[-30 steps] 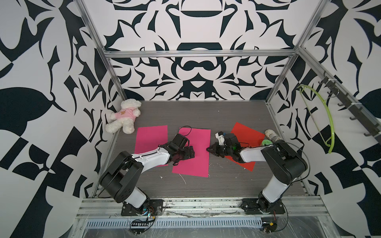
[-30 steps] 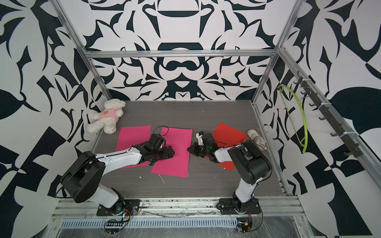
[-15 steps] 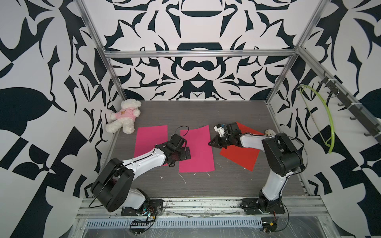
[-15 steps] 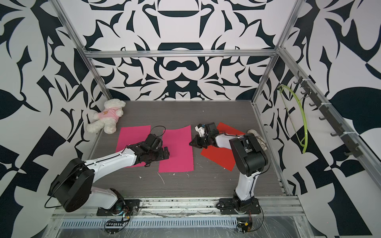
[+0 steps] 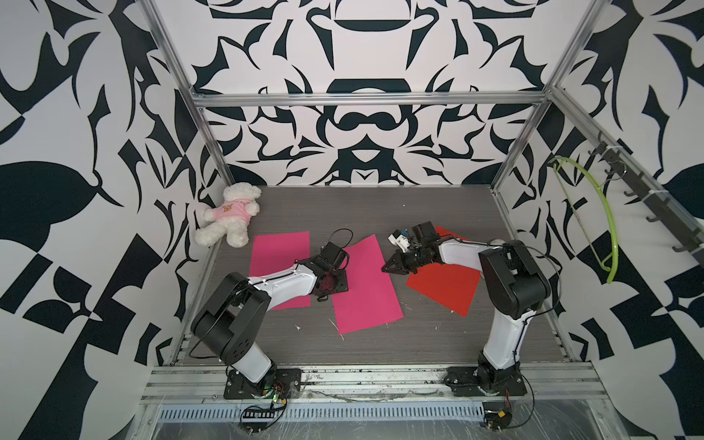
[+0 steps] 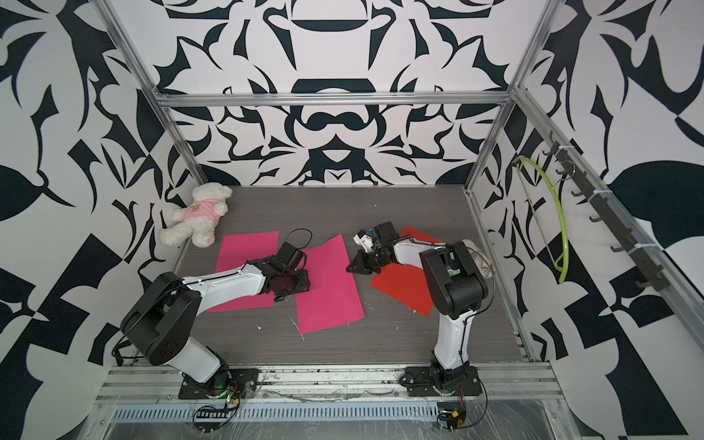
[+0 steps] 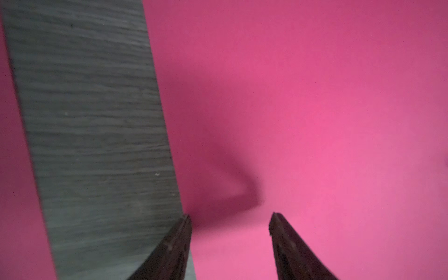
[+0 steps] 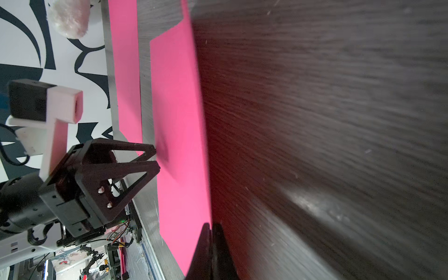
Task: Fold the rectangular paper in half along the long edge
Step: Fold the paper at the center of the board.
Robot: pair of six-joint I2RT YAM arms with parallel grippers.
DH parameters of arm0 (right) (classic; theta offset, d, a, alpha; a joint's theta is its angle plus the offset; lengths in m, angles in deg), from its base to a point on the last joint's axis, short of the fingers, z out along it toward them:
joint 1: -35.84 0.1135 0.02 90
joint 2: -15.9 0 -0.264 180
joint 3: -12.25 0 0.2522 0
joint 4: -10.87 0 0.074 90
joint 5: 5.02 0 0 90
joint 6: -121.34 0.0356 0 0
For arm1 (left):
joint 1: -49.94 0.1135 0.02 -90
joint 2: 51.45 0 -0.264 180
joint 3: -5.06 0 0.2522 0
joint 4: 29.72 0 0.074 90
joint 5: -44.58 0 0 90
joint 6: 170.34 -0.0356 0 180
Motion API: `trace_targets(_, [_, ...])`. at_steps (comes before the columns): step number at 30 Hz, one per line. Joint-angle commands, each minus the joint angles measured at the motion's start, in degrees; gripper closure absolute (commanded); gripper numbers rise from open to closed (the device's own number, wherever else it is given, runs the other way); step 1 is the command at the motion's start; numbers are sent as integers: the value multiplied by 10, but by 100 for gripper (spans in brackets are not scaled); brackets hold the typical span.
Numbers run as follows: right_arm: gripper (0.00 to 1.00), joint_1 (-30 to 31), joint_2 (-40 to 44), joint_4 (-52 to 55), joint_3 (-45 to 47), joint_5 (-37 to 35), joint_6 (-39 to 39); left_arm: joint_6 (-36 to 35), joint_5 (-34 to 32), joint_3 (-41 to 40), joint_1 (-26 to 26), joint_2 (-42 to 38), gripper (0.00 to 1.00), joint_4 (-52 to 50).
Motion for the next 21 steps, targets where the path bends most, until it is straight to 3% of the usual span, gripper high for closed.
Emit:
trace_targets(1, [77, -2, 34, -56, 26, -8, 41, 14, 14, -24, 1, 19, 48, -23])
trace_targets(5, [61, -16, 51, -145, 76, -10, 114, 24, -1, -30, 1, 27, 48, -43])
trace_targets(13, [59, -22, 64, -220, 133, -15, 155, 32, 4, -26, 1, 46, 49, -49])
trace_targets(18, [65, -23, 58, -231, 137, -10, 155, 32, 12, -25, 1, 48, 49, -41])
trace_targets(21, [78, -23, 54, -230, 135, -11, 155, 31, 13, -24, 1, 47, 49, -42])
